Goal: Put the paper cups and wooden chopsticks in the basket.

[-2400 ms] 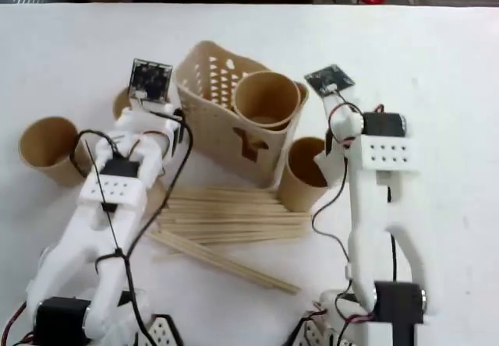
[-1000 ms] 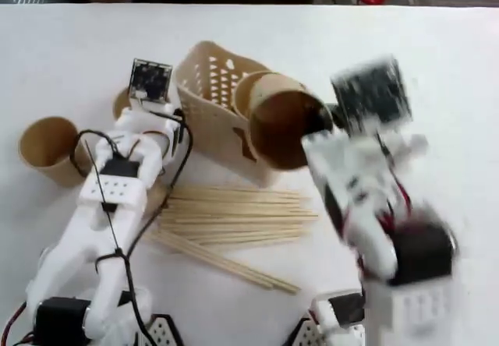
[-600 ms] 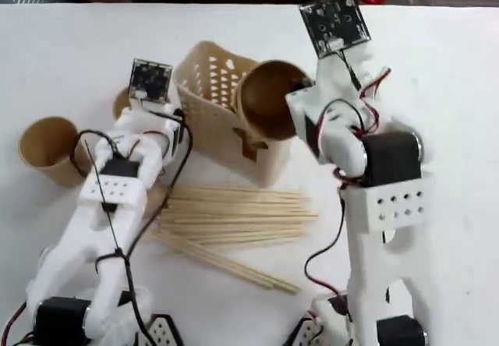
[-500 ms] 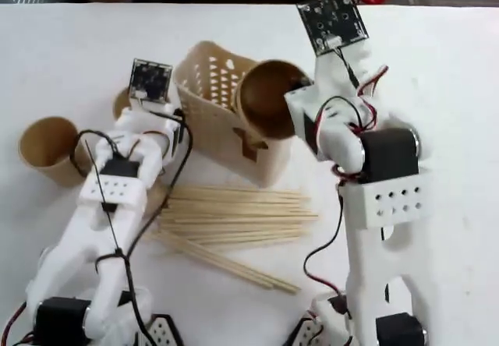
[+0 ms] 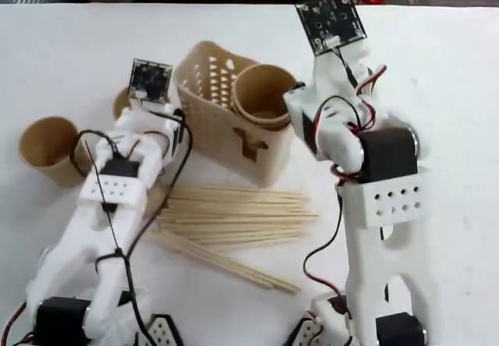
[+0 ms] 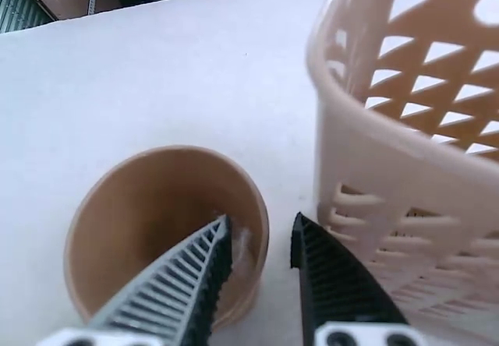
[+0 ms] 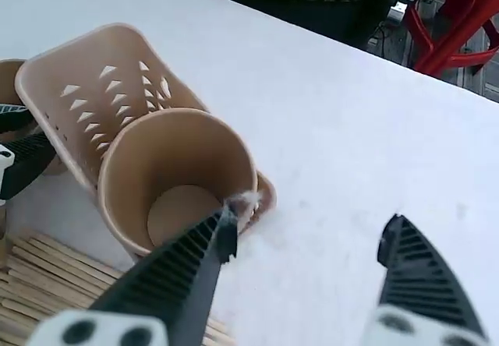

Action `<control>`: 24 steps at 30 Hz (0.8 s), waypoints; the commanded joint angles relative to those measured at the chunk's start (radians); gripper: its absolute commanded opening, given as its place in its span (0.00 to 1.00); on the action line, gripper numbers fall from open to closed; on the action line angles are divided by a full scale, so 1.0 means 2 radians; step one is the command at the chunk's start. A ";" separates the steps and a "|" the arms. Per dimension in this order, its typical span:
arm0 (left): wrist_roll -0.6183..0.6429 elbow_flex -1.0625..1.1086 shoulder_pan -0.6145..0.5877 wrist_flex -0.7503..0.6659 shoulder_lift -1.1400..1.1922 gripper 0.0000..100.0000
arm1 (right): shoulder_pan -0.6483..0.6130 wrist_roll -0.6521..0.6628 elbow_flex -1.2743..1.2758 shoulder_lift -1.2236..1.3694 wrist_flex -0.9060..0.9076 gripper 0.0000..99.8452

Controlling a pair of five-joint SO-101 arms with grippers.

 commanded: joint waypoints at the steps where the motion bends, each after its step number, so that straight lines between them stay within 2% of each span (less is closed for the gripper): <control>1: -0.006 -0.005 -0.003 -0.015 -0.004 0.15 | 0.001 0.000 -0.022 -0.010 0.008 0.31; 4: -0.006 -0.005 -0.003 -0.015 -0.005 0.15 | -0.001 0.000 -0.017 -0.032 0.059 0.27; 6: -0.006 -0.004 -0.003 -0.015 -0.008 0.15 | -0.001 0.000 0.005 -0.054 0.090 0.18; 9: -0.006 -0.004 -0.004 -0.013 -0.008 0.15 | 0.000 0.011 0.098 -0.094 0.081 0.06; 12: -0.005 -0.006 -0.019 -0.012 -0.011 0.15 | 0.001 0.051 0.240 -0.132 0.023 0.07; 16: -0.005 -0.003 -0.053 0.004 -0.073 0.15 | 0.001 0.056 0.423 -0.181 -0.098 0.07; 19: -0.005 -0.003 -0.065 0.064 -0.152 0.13 | 0.001 0.056 0.480 -0.199 -0.140 0.06; 24: -0.013 -0.007 -0.077 0.127 -0.270 0.11 | 0.001 0.055 0.499 -0.206 -0.151 0.04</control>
